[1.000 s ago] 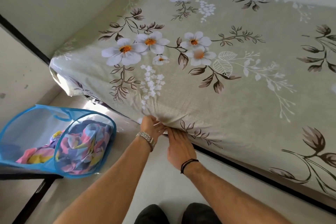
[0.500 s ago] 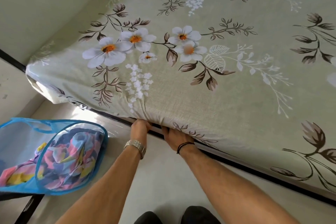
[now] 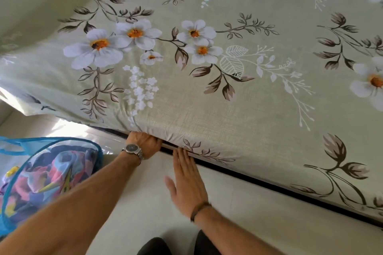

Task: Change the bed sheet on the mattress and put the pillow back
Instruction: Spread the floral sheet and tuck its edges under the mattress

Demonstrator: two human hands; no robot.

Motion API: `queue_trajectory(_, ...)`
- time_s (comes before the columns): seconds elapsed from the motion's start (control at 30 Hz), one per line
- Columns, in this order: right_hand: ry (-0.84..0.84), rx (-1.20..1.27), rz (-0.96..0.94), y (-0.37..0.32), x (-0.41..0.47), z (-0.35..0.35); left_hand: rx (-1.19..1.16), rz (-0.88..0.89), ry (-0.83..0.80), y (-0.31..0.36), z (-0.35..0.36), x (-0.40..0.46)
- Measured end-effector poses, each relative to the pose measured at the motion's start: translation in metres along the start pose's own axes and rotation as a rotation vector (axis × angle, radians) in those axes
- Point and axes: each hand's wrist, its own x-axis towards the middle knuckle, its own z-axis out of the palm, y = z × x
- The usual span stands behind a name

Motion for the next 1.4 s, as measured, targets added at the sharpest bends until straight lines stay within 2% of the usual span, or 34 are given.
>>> queue_trajectory(0.1,0.127,-0.098,0.069,0.055,-0.054,-0.004,-0.033,-0.124,-0.036,0.007,0.000,0.011)
queue_trajectory(0.2,0.192,-0.215,0.104,0.100,-0.078,-0.018,-0.077,-0.249,-0.184,0.016,-0.010,0.015)
queue_trajectory(0.3,0.175,-0.165,0.104,0.116,-0.084,-0.020,-0.084,-0.342,-0.356,0.019,-0.018,0.017)
queue_trajectory(0.4,0.147,-0.200,0.139,0.126,-0.086,-0.021,-0.100,-0.360,-0.426,0.021,-0.023,0.018)
queue_trajectory(0.67,0.053,-0.196,0.259,0.107,-0.021,-0.049,-0.150,-0.358,-0.349,0.021,-0.034,0.015)
queue_trajectory(0.8,0.062,-0.077,0.329,0.107,0.012,-0.048,-0.154,-0.364,-0.267,0.012,-0.027,0.014)
queue_trajectory(0.9,-0.011,-0.061,0.363,0.112,0.019,-0.044,-0.227,-0.398,-0.231,0.001,-0.015,0.010)
queue_trajectory(1.07,0.035,-0.080,0.482,0.076,0.008,-0.034,-0.203,-0.202,-0.197,-0.026,0.000,0.006)
queue_trajectory(1.17,-0.025,-0.244,0.461,0.041,-0.004,-0.020,-0.140,0.006,-0.162,-0.032,0.005,0.009)
queue_trajectory(1.23,-0.075,-0.248,0.449,0.010,-0.004,-0.008,-0.042,0.104,-0.183,-0.037,0.018,0.010)
queue_trajectory(1.3,-0.048,-0.260,0.448,-0.016,0.010,0.002,0.007,0.218,-0.261,-0.040,0.010,0.012)
queue_trajectory(1.37,0.009,-0.295,0.396,-0.036,0.024,0.006,-0.007,0.318,-0.238,-0.048,-0.005,0.010)
queue_trajectory(1.4,0.038,-0.303,0.349,-0.043,0.028,0.006,-0.033,0.315,-0.196,-0.052,-0.007,0.009)
